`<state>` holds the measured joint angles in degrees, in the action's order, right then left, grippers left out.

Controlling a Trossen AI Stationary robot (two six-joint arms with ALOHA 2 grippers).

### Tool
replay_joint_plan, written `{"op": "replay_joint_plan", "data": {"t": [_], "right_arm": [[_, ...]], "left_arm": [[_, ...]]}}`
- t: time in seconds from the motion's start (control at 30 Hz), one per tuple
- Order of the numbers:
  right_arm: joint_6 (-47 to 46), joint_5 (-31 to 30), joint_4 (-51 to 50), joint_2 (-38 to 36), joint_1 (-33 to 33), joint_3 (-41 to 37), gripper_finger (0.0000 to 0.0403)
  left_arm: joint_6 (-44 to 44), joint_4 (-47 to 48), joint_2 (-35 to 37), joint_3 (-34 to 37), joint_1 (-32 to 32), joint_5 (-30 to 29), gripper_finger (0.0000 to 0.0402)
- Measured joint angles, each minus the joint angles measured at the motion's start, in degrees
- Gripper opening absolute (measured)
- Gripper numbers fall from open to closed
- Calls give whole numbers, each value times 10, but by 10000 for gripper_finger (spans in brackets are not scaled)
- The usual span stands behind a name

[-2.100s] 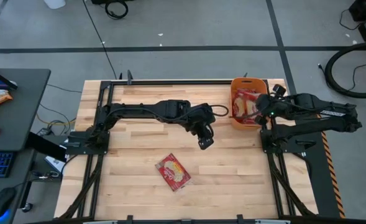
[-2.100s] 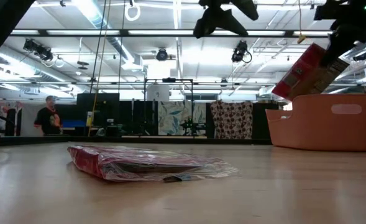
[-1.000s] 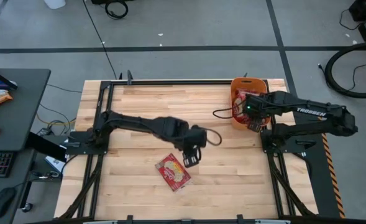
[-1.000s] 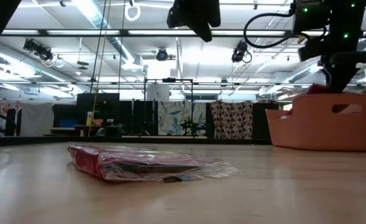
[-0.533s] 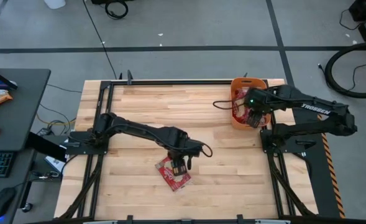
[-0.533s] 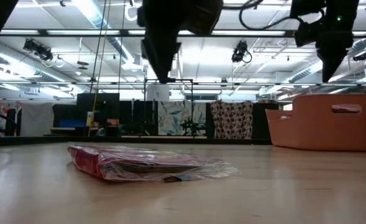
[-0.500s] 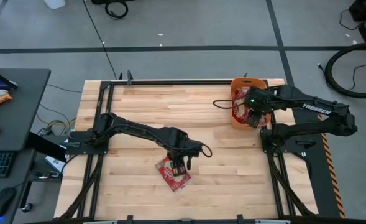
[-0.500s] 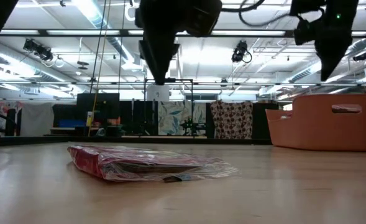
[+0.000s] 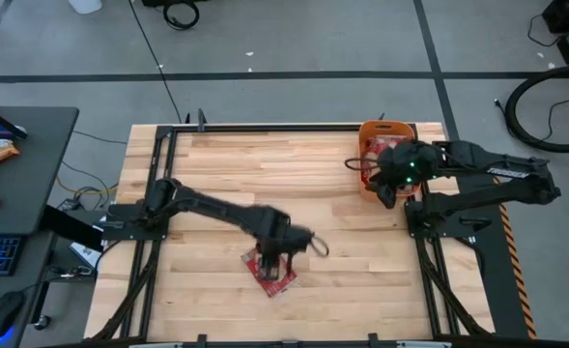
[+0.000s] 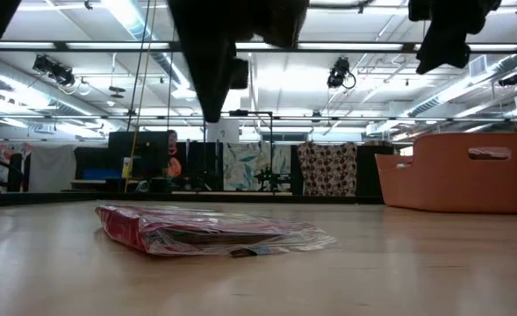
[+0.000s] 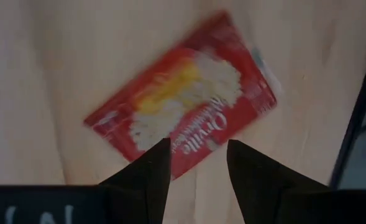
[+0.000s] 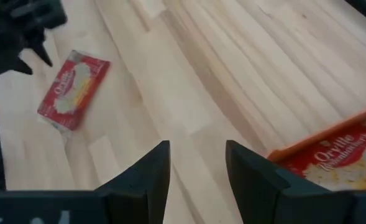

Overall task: Sort popcorn bags into baskets
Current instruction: Stack the red popcorn on the orange bin

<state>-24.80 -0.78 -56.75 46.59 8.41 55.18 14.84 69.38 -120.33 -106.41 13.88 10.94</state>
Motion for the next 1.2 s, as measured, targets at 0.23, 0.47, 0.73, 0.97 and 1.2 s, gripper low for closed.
{"op": "replay_joint_plan", "data": {"t": [0.23,0.47,0.73,0.97,1.2], "right_arm": [[-49,-45,5,-1,-68,0,160],[-50,-96,27,2,-110,-1,160],[-23,-106,49,10,-114,-1,160],[-27,-101,48,11,-114,-1,160],[-41,-99,49,11,-114,-1,160]], "left_arm": [[-101,-8,-15,0,90,-112,160],[-139,-2,-53,0,134,-133,160],[-140,19,-87,0,141,-178,160],[-142,16,-88,9,139,-209,160],[-142,35,-85,76,142,-180,160]]}}
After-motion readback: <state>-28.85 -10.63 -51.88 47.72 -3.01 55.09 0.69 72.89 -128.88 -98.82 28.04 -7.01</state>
